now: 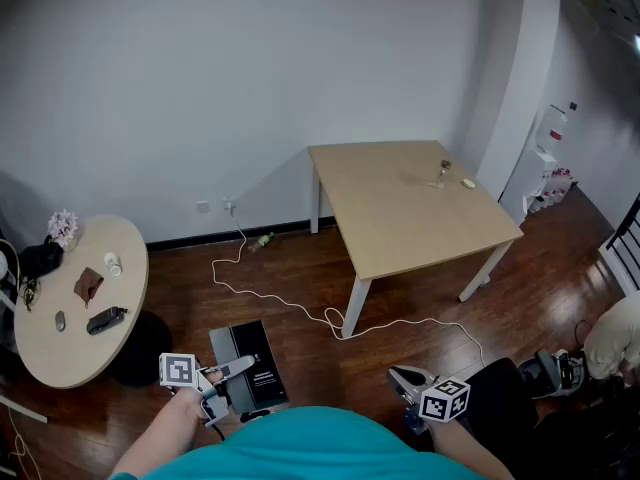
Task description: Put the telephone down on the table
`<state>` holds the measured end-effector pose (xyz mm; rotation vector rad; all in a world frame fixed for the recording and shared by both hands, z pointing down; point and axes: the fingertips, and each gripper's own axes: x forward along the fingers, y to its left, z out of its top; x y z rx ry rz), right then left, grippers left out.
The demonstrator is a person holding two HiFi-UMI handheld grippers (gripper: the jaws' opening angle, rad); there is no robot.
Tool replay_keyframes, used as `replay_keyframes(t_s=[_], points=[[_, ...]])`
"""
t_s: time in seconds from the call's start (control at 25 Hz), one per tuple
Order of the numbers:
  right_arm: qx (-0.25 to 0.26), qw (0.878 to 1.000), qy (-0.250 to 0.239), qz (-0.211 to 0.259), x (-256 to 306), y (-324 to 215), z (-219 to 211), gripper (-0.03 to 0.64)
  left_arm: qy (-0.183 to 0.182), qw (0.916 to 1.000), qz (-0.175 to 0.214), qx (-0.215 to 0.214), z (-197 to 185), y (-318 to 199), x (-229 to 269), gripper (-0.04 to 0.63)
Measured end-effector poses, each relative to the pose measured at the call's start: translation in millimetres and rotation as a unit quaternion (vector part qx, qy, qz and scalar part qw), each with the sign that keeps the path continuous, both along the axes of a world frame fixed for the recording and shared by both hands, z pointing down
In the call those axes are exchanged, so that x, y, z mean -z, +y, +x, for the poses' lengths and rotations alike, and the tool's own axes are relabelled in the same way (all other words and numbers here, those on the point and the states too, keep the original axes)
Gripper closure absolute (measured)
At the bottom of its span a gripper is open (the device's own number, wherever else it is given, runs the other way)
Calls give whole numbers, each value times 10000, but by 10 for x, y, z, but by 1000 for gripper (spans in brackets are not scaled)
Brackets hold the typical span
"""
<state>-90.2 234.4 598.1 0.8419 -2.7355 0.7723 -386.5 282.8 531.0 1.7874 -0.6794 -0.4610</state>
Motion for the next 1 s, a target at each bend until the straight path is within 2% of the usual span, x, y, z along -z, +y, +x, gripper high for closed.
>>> replay_keyframes(t_s=[0.48, 0.68, 0.84, 1.0], points=[[-135, 9999, -57, 51, 32, -61, 1055, 617, -58, 9999, 104, -101, 1077, -288, 38, 428], [-249, 9996, -24, 87, 39, -171, 1386, 617, 63, 9994, 113, -321, 1533, -436, 80, 428], [-373, 9993, -78, 9, -3, -287, 1430, 617, 94, 9987, 60, -494, 1624, -596, 71, 428], [-510, 9987, -59, -69, -29, -565, 1312, 617, 211, 9977, 60, -636, 1518, -963, 36, 428]])
